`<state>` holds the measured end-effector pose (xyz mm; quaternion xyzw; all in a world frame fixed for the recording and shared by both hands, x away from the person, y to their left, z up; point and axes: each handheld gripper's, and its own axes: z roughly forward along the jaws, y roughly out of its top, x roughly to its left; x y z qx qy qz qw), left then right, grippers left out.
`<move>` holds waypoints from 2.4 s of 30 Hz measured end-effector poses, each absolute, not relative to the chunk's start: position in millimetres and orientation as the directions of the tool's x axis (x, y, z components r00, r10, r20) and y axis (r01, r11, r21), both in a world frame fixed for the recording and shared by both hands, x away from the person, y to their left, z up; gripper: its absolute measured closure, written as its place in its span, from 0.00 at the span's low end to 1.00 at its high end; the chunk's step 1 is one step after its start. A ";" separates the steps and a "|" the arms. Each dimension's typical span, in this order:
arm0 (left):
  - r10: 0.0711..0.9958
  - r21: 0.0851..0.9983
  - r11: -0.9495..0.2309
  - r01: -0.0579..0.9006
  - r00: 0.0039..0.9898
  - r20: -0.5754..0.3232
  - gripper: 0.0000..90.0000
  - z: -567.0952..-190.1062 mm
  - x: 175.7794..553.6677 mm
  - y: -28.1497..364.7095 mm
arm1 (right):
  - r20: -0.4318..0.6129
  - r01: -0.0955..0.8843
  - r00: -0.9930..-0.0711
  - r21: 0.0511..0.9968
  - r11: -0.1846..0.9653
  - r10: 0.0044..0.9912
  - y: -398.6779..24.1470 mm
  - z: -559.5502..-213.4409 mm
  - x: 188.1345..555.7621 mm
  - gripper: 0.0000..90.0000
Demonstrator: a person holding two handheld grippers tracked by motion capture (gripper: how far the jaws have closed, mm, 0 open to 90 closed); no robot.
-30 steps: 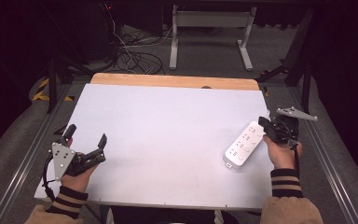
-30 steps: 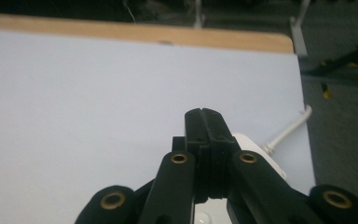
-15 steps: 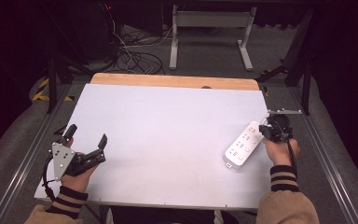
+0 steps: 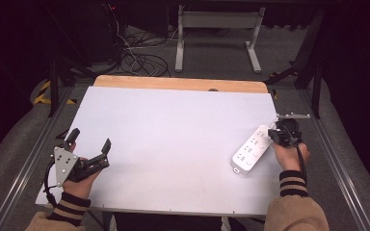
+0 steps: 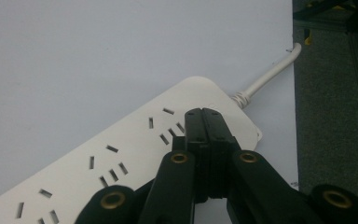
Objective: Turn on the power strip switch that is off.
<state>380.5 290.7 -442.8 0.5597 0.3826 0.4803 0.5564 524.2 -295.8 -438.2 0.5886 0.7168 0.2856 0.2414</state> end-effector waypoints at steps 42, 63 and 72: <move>0.964 0.991 -0.089 -0.098 0.243 0.110 0.03 -443.3 380.6 291.3 | -0.066 0.712 -0.185 0.678 0.180 0.981 -288.8 -451.2 520.2 1.00; 0.963 0.990 -0.099 -0.096 0.243 0.119 0.04 -443.4 380.9 290.9 | -0.050 0.709 -0.184 0.685 0.168 0.982 -290.8 -451.9 519.6 1.00; 0.962 0.990 -0.101 -0.094 0.243 0.122 0.04 -443.5 380.7 290.7 | -0.052 0.707 -0.183 0.687 0.168 0.982 -290.6 -452.3 519.4 1.00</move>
